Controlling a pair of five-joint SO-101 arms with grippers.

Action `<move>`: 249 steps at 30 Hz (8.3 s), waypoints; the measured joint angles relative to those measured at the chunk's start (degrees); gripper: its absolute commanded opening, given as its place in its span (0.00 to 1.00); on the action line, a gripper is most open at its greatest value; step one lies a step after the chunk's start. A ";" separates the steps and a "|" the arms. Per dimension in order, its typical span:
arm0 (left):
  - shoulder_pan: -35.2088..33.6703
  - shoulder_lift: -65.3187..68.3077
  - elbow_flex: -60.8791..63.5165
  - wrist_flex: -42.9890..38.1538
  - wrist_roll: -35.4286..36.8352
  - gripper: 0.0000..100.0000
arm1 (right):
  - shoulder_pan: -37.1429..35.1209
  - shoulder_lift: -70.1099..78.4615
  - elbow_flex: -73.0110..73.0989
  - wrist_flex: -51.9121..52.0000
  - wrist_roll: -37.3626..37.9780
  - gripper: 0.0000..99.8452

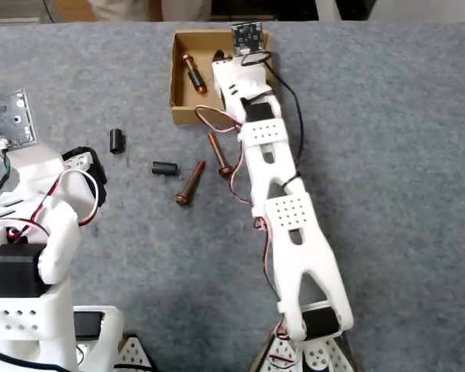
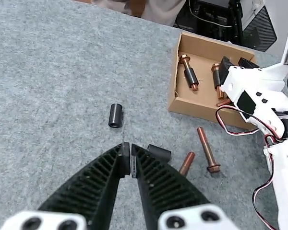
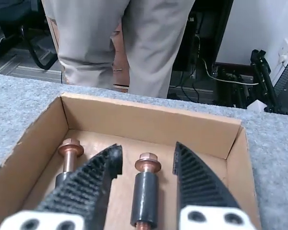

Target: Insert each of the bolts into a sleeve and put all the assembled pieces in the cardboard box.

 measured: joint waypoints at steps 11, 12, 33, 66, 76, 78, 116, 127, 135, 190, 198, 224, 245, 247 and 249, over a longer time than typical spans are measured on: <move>-0.44 0.00 0.18 0.00 3.69 0.11 | 0.00 -7.56 -5.36 30.42 0.09 0.16; -1.14 0.00 0.18 0.00 3.96 0.11 | 0.00 -9.76 -5.36 34.64 0.09 0.16; -21.19 22.51 -1.58 6.42 2.11 0.11 | -17.76 -28.13 -5.63 74.37 1.32 0.16; -28.48 29.98 -1.58 6.42 -2.64 0.14 | -22.33 -22.86 10.64 73.93 51.43 0.16; -28.48 29.98 -1.58 6.42 -2.64 0.14 | -24.26 -19.43 10.64 68.04 51.43 0.16; -28.48 29.98 -1.58 6.42 -2.64 0.14 | -24.44 -18.11 10.64 67.25 51.43 0.16; -28.48 29.98 2.81 1.58 -2.99 0.14 | -22.95 -16.26 -1.32 74.20 53.10 0.00; -28.48 29.98 2.81 1.58 -2.99 0.14 | -16.88 -34.46 0.62 74.29 53.10 0.00; -26.90 29.98 0.35 1.58 -2.99 0.14 | -8.70 -56.09 9.32 74.37 52.92 0.00; 19.08 82.02 -23.74 -5.45 -13.45 0.07 | 22.68 -90.02 131.69 -4.04 31.82 0.00; 19.25 83.52 -25.23 -3.16 -22.42 0.02 | 22.68 -90.02 131.69 -4.04 31.82 0.00; 19.25 60.84 -21.89 27.25 -87.74 0.02 | 23.65 -89.58 131.69 -4.04 29.27 0.00; 12.75 60.04 -7.82 6.51 -96.88 0.20 | 23.65 -78.24 119.30 2.11 29.19 0.00; 11.43 59.96 -7.82 6.33 -96.88 0.20 | 23.65 -78.24 119.30 2.11 29.19 0.00; 10.37 59.96 -7.82 6.33 -96.88 0.20 | 23.65 -78.24 119.30 2.11 29.19 0.00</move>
